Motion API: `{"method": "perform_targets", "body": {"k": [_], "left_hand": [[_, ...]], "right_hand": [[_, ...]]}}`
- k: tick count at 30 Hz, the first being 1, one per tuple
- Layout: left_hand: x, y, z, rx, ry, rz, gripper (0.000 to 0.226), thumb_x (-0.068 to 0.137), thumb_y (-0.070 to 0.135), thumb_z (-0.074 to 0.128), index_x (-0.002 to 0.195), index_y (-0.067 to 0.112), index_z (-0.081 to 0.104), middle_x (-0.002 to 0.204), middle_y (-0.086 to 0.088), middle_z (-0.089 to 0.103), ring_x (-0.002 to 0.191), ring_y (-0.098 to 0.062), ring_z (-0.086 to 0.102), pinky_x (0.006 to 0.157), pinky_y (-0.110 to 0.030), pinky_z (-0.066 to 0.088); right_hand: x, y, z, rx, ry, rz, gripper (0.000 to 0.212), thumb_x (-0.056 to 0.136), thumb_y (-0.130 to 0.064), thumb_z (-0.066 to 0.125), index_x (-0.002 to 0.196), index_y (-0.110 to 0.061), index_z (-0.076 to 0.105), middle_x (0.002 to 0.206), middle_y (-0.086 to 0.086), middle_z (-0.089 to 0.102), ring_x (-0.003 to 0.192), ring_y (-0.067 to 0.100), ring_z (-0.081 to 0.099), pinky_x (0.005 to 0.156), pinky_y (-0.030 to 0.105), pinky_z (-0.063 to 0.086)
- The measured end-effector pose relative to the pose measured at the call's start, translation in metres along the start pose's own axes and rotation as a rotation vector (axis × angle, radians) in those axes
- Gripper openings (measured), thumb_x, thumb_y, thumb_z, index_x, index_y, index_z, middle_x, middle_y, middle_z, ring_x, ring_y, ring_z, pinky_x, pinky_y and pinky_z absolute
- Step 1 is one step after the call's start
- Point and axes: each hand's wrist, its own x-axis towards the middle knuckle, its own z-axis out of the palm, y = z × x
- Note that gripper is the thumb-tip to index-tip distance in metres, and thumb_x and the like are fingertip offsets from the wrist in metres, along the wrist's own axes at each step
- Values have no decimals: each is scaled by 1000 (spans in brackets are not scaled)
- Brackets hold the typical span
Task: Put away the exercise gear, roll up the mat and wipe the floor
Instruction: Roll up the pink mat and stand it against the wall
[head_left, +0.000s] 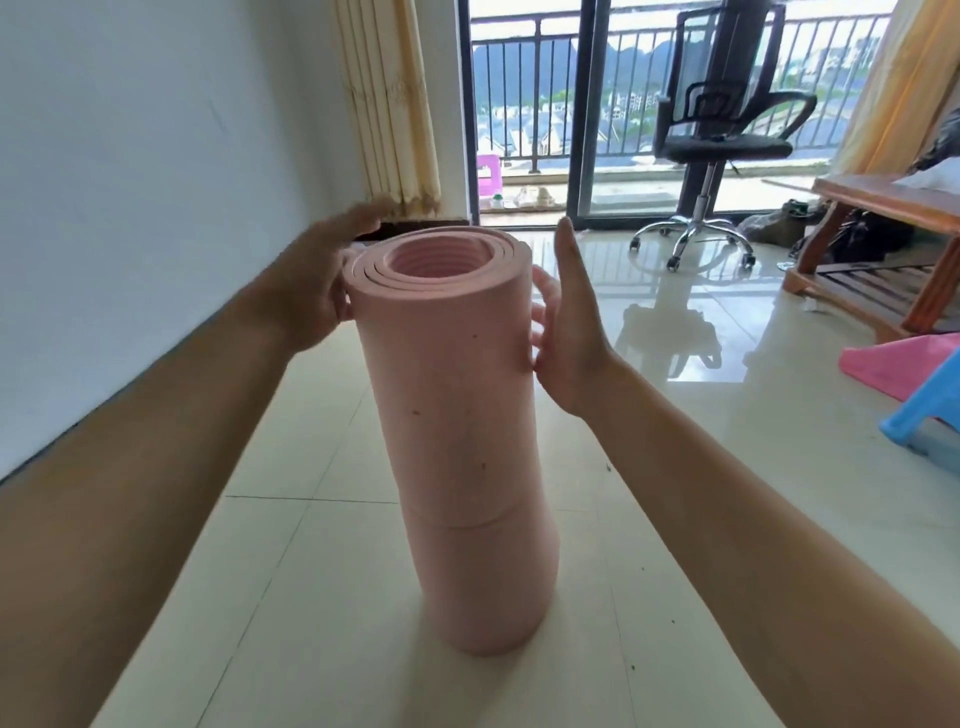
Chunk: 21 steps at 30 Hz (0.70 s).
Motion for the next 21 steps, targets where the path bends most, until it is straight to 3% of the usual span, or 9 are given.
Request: {"method": "perform_targets", "body": {"k": [2,4,5,7,9,10,15,18,21], "left_hand": [[3,7,-2,173,-43,-49,47,74,26,76,119,15,65,108,-10,69,98,-26,64,88,-40,47],[5,10,-5,226,-30,-95,62,68,8,72,129,9,59,114,-16,68,99,-29,66,95,-44,48],[7,11,-6,262,-52,-103,55,69,1,66,123,9,64,112,-21,68,96,-30,65,94,-44,49],[10,15,-7,289,-42,-129,47,73,-14,53,105,15,72,102,-19,69,83,-28,66,76,-34,57],[13,13,-9,304,16,-128,53,76,-19,45,101,20,71,106,-14,69,78,-25,68,65,-31,59],[16,8,-12,324,40,-118,53,77,-18,45,101,22,70,109,-14,69,79,-25,67,67,-33,58],[28,-11,-17,357,116,-94,50,82,-4,45,107,30,70,117,-12,66,90,-29,65,85,-48,53],[38,-10,-16,401,140,-110,51,81,-4,45,108,32,69,113,-8,66,89,-26,67,75,-39,54],[39,-5,-12,404,126,-138,51,82,-8,44,108,29,68,105,-6,68,81,-20,65,70,-30,52]], "right_hand": [[2,-13,12,-21,-88,-22,83,78,-91,36,134,-35,63,128,-8,67,122,12,59,118,47,33],[6,-26,22,-127,-179,-33,73,89,-80,34,114,-26,76,114,-1,75,112,17,68,111,43,41],[7,-30,27,-203,-196,-25,66,90,-74,41,112,-23,77,112,2,76,110,20,69,107,41,45],[11,-37,30,-338,-138,20,35,87,-48,61,99,-21,78,92,-3,77,92,21,72,86,34,53],[16,-39,26,-430,-31,65,11,79,-25,64,85,-21,72,67,-6,65,66,15,60,62,28,45],[21,-39,23,-438,-9,84,11,75,-21,64,85,-22,70,65,-5,61,62,15,55,59,28,41],[40,-35,8,-387,-30,119,27,68,-21,61,92,-23,71,80,1,58,75,20,51,66,32,42],[42,-34,5,-479,-57,139,33,73,-36,66,104,-29,73,88,-9,70,75,11,63,62,29,51],[42,-44,6,-556,-30,235,42,70,-49,77,109,-37,71,105,-9,73,97,12,67,80,39,57]]}}
